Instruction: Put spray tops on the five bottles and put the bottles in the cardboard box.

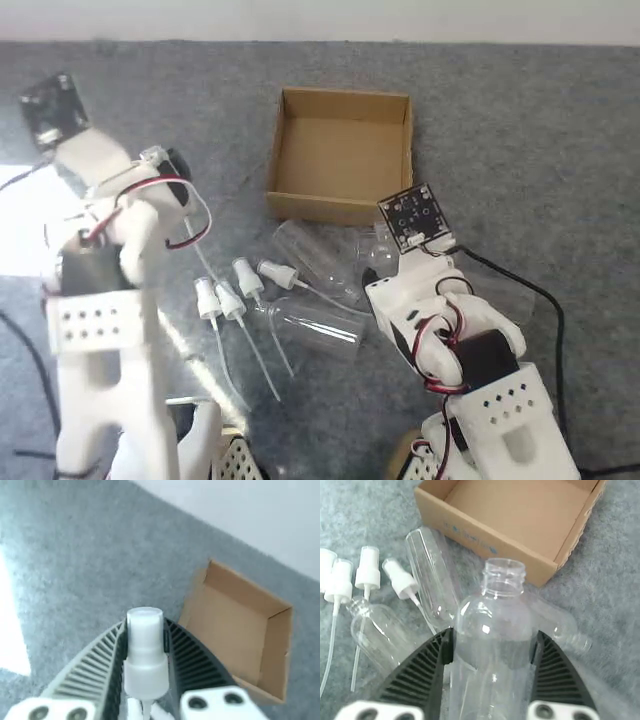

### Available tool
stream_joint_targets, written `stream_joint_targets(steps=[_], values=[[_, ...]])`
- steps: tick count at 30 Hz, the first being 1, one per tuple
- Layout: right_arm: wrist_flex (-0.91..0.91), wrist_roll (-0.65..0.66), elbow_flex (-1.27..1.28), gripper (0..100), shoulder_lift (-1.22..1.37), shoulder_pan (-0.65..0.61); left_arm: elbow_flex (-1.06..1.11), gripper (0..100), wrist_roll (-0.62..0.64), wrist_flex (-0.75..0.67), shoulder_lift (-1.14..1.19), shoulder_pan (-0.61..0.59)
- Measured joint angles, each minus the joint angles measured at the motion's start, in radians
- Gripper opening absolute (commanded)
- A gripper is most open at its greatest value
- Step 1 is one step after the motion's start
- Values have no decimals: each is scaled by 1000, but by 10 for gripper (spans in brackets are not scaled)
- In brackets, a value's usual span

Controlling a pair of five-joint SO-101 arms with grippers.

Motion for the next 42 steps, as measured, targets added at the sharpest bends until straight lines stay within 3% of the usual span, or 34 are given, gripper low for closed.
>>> stream_joint_targets(steps=[10, 20, 35, 42], values=[[-32, 0, 0, 144, -18, -81, 0, 11, 48, 0, -203, 0], [-61, 72, 0, 144, -262, -204, 0, 11, 118, -103, -333, 0], [-473, 78, 224, 144, -287, -245, -2, 11, 201, -140, -562, 0], [-531, 147, 308, 144, -287, -267, 107, 11, 201, -180, -658, 0]])
